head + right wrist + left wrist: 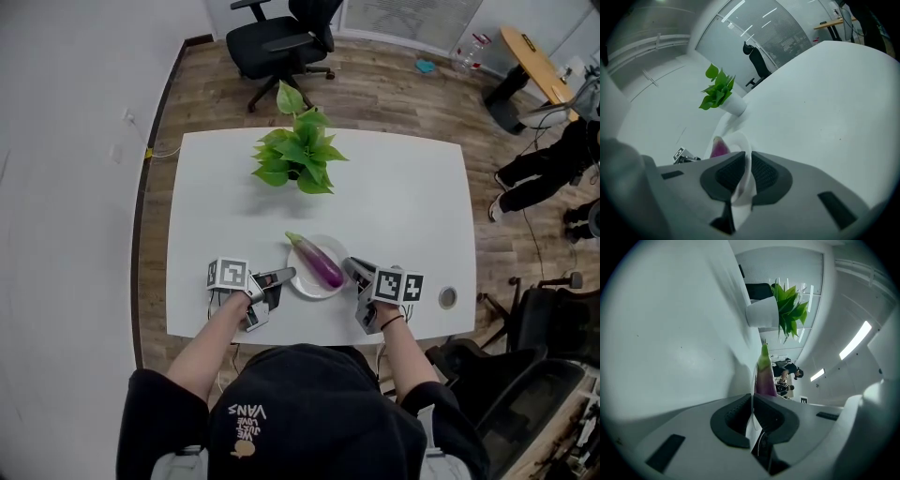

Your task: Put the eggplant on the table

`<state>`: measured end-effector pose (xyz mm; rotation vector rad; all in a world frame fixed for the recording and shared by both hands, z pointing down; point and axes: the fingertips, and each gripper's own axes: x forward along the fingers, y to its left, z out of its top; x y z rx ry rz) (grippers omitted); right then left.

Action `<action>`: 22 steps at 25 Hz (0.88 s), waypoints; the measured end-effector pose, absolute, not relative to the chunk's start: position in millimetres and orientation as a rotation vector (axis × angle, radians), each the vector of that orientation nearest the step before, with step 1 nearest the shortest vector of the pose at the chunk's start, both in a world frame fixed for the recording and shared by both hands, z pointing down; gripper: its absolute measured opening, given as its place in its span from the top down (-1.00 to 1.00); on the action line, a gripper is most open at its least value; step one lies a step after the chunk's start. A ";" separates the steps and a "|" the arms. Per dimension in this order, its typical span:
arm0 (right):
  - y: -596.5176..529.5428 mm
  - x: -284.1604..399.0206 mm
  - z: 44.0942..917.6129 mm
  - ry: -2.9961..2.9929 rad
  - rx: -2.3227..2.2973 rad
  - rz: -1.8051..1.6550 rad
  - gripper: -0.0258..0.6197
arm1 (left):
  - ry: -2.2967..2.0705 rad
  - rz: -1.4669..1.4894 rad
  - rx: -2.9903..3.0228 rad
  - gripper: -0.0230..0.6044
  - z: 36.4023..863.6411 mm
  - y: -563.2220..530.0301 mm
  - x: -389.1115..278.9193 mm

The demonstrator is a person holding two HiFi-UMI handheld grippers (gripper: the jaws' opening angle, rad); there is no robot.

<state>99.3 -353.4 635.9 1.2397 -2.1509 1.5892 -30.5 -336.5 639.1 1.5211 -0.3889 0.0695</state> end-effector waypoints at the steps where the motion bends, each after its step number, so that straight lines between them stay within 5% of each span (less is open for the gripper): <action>1: -353.9 99.0 636.9 -2.148 1.236 1.591 0.77 | -0.392 0.073 1.516 0.85 640.5 -336.9 -30.9; 22: -356.3 99.7 648.7 -2.090 1.167 1.606 0.77 | -0.364 0.137 1.272 0.74 648.8 -337.9 -27.3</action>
